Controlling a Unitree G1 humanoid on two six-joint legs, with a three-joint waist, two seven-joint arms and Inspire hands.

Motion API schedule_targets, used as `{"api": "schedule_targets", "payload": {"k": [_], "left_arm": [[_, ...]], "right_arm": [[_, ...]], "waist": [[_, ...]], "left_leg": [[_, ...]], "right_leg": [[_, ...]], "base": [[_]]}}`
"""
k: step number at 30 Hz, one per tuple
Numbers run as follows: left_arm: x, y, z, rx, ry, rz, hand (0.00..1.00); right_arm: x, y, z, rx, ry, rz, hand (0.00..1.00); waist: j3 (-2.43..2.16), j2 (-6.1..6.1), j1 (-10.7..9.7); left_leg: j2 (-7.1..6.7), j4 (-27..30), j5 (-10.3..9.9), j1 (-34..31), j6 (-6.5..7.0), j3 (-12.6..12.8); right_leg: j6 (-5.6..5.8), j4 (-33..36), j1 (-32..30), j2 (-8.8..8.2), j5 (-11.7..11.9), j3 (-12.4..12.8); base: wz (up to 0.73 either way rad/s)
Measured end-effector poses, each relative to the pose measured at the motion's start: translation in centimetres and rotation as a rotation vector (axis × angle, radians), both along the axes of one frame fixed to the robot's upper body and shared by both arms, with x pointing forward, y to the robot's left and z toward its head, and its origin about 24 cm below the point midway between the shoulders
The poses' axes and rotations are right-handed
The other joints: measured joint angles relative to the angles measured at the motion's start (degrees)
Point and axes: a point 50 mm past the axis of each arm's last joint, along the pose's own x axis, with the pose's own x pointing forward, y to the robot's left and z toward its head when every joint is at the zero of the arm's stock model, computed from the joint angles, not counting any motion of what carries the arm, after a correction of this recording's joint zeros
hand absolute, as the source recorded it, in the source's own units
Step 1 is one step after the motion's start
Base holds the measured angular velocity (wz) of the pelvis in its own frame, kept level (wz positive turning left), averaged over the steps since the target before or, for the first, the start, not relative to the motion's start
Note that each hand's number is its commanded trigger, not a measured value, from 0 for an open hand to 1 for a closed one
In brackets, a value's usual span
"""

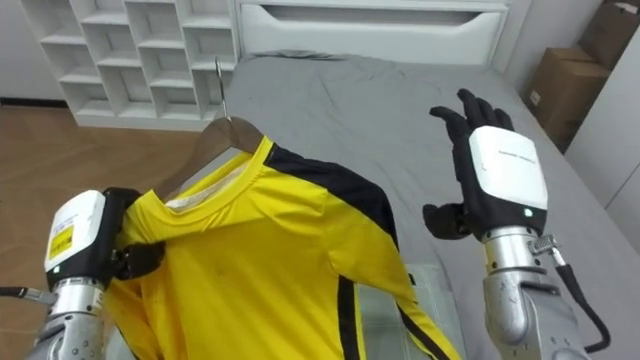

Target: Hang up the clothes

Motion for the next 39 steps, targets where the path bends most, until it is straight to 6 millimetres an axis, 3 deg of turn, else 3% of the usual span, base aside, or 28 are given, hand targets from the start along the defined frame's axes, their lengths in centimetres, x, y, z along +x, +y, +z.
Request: {"api": "schedule_targets", "payload": {"k": [15, 39], "left_arm": [[0.4, -2.8, 0.7, 0.012, -0.046, -0.065, 1.0], [0.6, -4.7, 2.0, 0.024, -0.084, -0.121, 1.0]], "right_arm": [[0.3, 2.3, -1.2, 0.058, 0.146, 0.124, 0.0], [1.3, 3.7, -2.8, 0.169, 0.258, 0.156, 0.0]], "waist": [[0.11, 0.33, 3.0], [0.32, 0.65, 2.7]], "left_leg": [[0.06, 0.4, 0.0, -0.4, 0.0, -0.2], [-0.08, 0.8, 0.0, -1.4, 0.0, -1.6]], "right_leg": [[0.0, 0.0, -0.2, 0.03, 0.0, 0.0], [-0.01, -0.2, -0.2, -0.09, 0.0, -1.4]], "base": [[0.01], [0.03]]}}
